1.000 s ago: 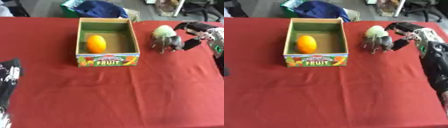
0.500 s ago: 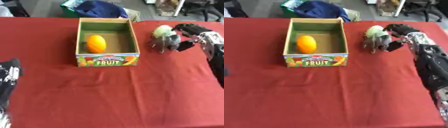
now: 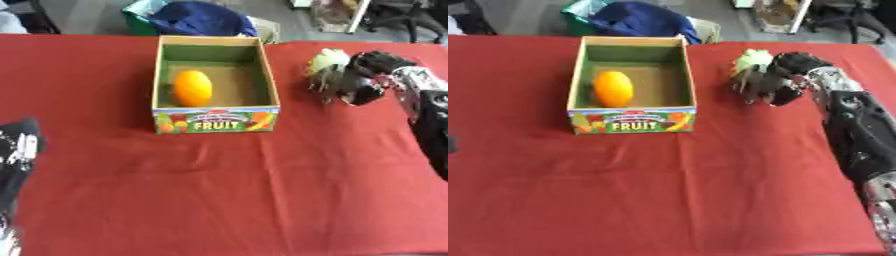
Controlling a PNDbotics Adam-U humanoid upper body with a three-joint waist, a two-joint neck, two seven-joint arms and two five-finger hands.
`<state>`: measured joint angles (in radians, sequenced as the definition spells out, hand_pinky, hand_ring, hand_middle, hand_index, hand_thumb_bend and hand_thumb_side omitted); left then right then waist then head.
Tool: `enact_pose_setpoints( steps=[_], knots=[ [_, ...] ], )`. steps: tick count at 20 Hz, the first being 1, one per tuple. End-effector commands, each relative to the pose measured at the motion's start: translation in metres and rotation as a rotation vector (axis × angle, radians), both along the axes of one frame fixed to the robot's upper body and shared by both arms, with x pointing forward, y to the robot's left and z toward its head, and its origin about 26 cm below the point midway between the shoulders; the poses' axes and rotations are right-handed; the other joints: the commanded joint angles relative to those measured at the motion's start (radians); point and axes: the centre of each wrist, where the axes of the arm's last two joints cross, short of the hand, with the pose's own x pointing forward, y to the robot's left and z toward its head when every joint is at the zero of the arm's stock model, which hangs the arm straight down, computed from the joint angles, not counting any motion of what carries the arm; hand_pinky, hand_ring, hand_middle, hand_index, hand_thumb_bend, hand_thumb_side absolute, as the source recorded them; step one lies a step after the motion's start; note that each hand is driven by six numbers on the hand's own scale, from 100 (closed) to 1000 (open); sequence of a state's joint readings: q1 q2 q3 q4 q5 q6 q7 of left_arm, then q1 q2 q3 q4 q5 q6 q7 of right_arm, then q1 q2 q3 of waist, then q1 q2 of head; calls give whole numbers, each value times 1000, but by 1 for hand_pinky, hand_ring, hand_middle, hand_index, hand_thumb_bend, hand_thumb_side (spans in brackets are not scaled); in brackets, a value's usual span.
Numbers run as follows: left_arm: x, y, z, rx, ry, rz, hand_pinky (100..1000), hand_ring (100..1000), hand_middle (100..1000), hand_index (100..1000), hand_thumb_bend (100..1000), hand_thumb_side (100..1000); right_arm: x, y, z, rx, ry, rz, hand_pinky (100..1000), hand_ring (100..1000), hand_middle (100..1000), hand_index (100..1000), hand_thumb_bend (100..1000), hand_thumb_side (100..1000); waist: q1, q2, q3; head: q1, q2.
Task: Pick up objects on the table and place them in the box.
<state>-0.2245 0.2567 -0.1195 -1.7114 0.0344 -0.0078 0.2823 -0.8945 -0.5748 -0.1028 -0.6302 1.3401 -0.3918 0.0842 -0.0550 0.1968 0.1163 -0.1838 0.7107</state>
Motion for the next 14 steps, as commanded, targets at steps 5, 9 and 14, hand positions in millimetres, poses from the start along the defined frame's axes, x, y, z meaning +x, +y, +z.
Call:
enact_pose_setpoints(
  steps=[5, 9, 14],
  knots=[
    [1, 5, 8, 18, -24, 5, 606, 591, 549, 623, 295, 520, -2, -1, 59, 33, -184, 69, 732, 731, 632, 438, 100, 270, 2, -17, -4, 2, -9],
    [1, 5, 8, 19, -23, 5, 606, 591, 549, 623, 295, 520, -2, 19, 92, 56, -256, 171, 730, 726, 627, 435, 100, 251, 2, -19, -6, 3, -8],
    [1, 4, 7, 19, -21, 1, 606, 591, 549, 623, 294, 520, 7, 59, 121, 72, -297, 303, 730, 725, 627, 435, 100, 244, 6, -21, -7, 2, -8]
  ],
)
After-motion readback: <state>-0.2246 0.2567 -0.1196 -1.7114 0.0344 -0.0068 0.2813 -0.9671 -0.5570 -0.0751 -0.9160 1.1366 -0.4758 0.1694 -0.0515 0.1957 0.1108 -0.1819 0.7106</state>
